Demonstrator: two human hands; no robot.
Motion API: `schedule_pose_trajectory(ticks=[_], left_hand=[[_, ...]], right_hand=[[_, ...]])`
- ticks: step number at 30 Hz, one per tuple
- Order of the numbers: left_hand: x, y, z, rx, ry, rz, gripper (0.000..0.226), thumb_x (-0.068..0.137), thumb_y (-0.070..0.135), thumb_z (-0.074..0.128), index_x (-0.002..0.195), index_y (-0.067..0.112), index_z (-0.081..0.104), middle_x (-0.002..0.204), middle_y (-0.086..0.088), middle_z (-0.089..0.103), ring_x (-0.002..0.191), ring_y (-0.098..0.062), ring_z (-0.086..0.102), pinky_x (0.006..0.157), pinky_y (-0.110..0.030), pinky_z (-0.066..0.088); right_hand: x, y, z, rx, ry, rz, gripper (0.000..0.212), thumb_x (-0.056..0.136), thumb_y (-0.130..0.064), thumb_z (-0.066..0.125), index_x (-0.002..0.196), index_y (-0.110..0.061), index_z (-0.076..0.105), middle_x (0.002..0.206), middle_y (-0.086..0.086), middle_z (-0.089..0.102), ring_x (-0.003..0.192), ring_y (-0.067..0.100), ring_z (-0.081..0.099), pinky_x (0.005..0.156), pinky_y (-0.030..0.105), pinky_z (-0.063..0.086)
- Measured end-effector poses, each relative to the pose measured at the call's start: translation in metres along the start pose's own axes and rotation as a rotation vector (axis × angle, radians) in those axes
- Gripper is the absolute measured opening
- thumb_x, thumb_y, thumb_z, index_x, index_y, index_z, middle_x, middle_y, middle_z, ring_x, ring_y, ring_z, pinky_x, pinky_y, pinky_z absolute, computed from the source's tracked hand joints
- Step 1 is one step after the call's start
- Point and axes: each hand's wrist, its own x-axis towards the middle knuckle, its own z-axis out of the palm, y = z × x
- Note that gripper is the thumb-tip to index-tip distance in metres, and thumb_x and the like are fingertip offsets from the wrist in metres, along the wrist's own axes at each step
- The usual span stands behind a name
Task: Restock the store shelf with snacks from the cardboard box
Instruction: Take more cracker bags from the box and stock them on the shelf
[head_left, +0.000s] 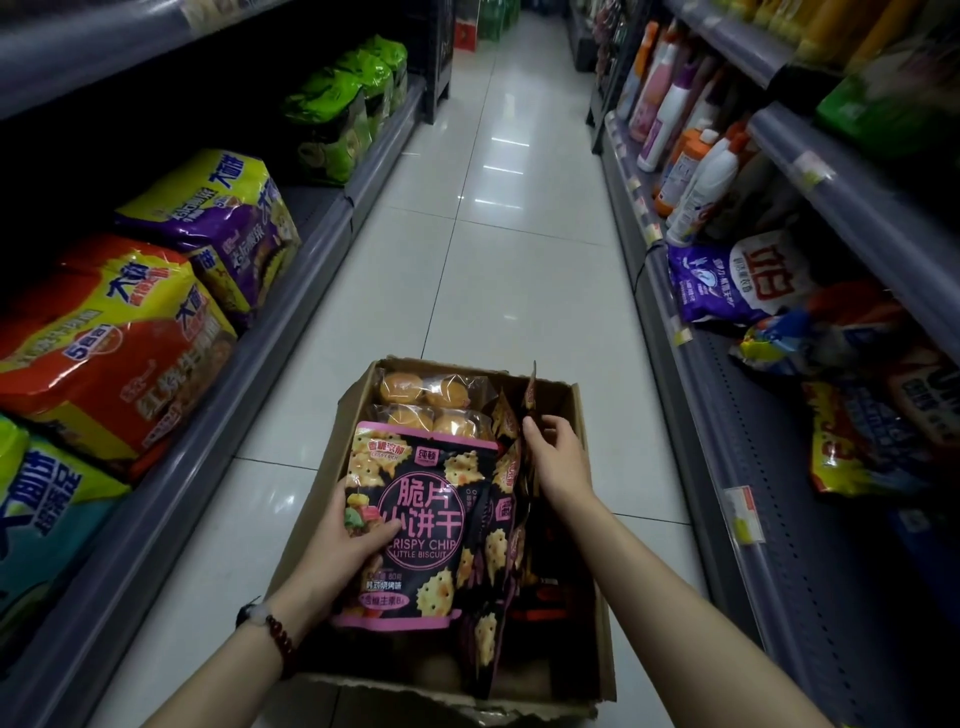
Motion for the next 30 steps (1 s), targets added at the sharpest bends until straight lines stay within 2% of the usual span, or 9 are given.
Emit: schedule_pose_trajectory(ticks=[6,10,13,15,19,23,25,28,30], left_hand=[[0.001,0.0,-0.001,0.018,0.005,0.002,0.068,0.078,0.01,0.074,0.134,0.026,0.037,0.113,-0.01,0.068,0.092,-0.028,0.072,0.075,-0.048,0.059],[0.0,0.0,0.001,0.05,0.028,0.004,0.068,0.078,0.012,0.075,0.133,0.024,0.038,0.112,-0.006,0.067,0.091,-0.024,0.072,0.071,-0.044,0.06],[-0.001,0.0,0.003,0.076,0.043,0.017,0.071,0.075,0.012,0.077,0.133,0.024,0.038,0.112,-0.005,0.067,0.091,-0.023,0.072,0.071,-0.042,0.061],[-0.001,-0.001,0.004,0.086,0.051,0.025,0.075,0.073,0.012,0.079,0.134,0.025,0.038,0.113,-0.005,0.067,0.093,-0.024,0.071,0.073,-0.044,0.06],[-0.002,0.002,0.006,0.097,0.074,0.058,0.077,0.073,0.012,0.079,0.136,0.026,0.037,0.115,-0.004,0.066,0.095,-0.022,0.071,0.071,-0.041,0.06],[0.001,0.014,0.012,0.077,0.088,0.122,0.075,0.075,0.013,0.079,0.134,0.031,0.037,0.114,-0.001,0.067,0.095,-0.02,0.071,0.072,-0.04,0.06],[0.003,0.02,0.015,0.072,0.088,0.142,0.073,0.075,0.013,0.078,0.133,0.032,0.038,0.114,0.0,0.067,0.095,-0.019,0.071,0.073,-0.04,0.06],[0.005,0.025,0.017,0.091,0.094,0.154,0.072,0.075,0.015,0.079,0.133,0.029,0.038,0.115,0.0,0.066,0.097,-0.019,0.07,0.076,-0.041,0.06],[0.004,0.026,0.018,0.094,0.1,0.153,0.072,0.076,0.015,0.078,0.133,0.029,0.038,0.114,0.0,0.065,0.097,-0.019,0.069,0.074,-0.04,0.059]], right_hand=[[0.01,-0.004,0.005,-0.056,0.007,-0.001,0.055,0.097,-0.041,0.049,0.144,-0.014,0.037,0.139,0.011,0.05,0.129,0.027,0.046,0.102,0.034,0.039],[0.01,0.0,0.0,-0.102,0.053,-0.017,0.05,0.102,-0.029,0.042,0.148,-0.015,0.031,0.134,0.012,0.056,0.121,0.027,0.053,0.092,0.028,0.039],[0.01,-0.001,-0.008,-0.194,0.029,-0.052,0.061,0.099,-0.012,0.039,0.154,-0.018,0.015,0.135,0.015,0.053,0.117,0.034,0.054,0.085,0.028,0.037],[0.01,-0.001,-0.01,-0.235,-0.025,-0.063,0.07,0.094,-0.007,0.043,0.154,-0.021,0.012,0.136,0.015,0.052,0.118,0.035,0.054,0.089,0.03,0.041],[0.008,0.004,-0.006,-0.212,-0.026,0.033,0.059,0.093,-0.012,0.05,0.148,-0.013,0.029,0.137,0.012,0.054,0.124,0.033,0.052,0.098,0.034,0.043],[0.003,0.008,-0.004,-0.214,-0.024,0.04,0.034,0.09,-0.023,0.064,0.121,-0.01,0.058,0.113,0.006,0.065,0.109,0.024,0.06,0.082,0.026,0.042],[0.002,0.01,-0.006,-0.21,0.003,0.048,0.028,0.086,-0.02,0.07,0.111,-0.011,0.064,0.104,0.005,0.068,0.102,0.023,0.062,0.083,0.028,0.046],[0.002,0.01,-0.011,-0.279,0.09,0.017,0.009,0.082,-0.013,0.067,0.09,-0.009,0.069,0.087,0.008,0.069,0.089,0.027,0.064,0.071,0.028,0.047],[0.001,0.007,-0.016,-0.304,0.155,0.005,0.008,0.081,-0.014,0.064,0.081,-0.009,0.07,0.081,0.01,0.07,0.081,0.029,0.064,0.066,0.028,0.047]])
